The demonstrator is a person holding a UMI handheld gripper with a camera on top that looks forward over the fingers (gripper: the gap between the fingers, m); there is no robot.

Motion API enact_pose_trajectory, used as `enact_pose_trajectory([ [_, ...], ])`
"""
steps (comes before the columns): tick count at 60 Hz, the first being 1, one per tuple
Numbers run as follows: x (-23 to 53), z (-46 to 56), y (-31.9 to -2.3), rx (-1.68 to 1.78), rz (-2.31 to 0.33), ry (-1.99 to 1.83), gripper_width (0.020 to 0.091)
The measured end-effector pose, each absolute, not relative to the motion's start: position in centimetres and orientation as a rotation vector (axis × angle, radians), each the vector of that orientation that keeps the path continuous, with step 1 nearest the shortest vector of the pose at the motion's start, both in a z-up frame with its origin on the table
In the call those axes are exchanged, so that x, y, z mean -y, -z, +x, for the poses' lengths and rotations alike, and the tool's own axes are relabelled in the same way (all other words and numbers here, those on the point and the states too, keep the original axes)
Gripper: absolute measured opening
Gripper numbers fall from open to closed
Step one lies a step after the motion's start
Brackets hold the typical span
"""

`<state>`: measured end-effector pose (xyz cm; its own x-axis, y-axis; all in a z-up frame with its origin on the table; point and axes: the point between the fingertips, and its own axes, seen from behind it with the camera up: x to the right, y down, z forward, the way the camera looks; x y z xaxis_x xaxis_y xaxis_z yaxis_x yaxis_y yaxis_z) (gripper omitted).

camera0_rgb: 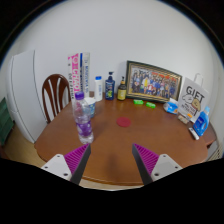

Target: Pour water

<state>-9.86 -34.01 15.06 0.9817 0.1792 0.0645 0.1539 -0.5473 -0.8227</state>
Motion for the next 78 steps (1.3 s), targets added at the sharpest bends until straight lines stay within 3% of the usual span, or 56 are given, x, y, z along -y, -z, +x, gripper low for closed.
enact_pose_trajectory([
  [13,29.8,-20.0,-11.4,0.220,-2.123,-0.150,0.0857],
  [28,21.4,-22.9,-8.4,0.119,-2.015,-0.096,0.0828],
  [31,20.3,-22.9,-7.9,0.110,-2.007,-0.081,0.0768],
  [37,18.9,-23.5,-7.4,0.124,-1.973,-0.075,0.0514],
  [50,18.9,-23.6,-7.5,0.138,-1.967,-0.021,0.0349],
  [58,18.4,-21.7,-9.3,0.134,-1.974,0.061,0.0344],
  [78,11.2,-12.9,-18.2,0.404,-1.868,0.595,0.0344],
])
